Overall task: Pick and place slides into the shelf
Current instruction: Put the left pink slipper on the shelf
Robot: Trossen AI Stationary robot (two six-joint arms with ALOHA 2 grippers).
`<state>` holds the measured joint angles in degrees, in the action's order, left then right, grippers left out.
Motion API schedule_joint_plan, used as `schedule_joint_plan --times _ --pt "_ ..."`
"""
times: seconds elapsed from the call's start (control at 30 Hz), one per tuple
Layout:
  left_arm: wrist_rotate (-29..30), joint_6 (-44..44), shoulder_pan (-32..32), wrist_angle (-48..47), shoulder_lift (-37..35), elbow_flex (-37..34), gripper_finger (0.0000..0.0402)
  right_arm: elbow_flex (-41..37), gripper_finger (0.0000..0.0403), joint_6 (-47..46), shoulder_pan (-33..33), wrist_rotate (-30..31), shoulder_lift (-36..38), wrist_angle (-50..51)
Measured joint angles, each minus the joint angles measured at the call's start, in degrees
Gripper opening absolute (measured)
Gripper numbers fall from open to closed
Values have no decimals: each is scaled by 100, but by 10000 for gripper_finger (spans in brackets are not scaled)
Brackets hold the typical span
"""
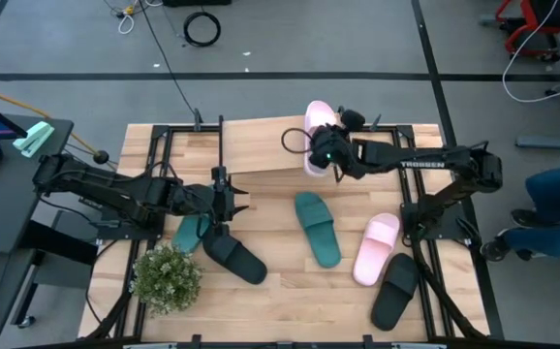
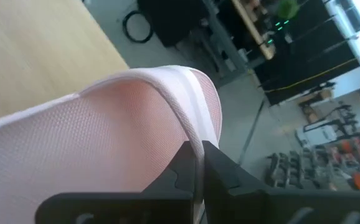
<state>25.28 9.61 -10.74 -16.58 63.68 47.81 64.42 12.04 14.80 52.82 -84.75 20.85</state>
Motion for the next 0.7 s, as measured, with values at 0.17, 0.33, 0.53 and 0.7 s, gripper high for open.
schedule_joint_plan --times 0.17,0.33,0.53,0.7 --pt "0 0 0 -4 0 0 172 0 10 379 294 -365 10 53" --pt "0 0 0 -2 0 0 172 0 9 1000 407 -592 31 467" --pt "0 -4 0 -4 0 0 172 4 10 798 613 -630 37 1052" --pt "0 -5 0 -2 0 0 172 4 9 948 753 -626 39 1053"
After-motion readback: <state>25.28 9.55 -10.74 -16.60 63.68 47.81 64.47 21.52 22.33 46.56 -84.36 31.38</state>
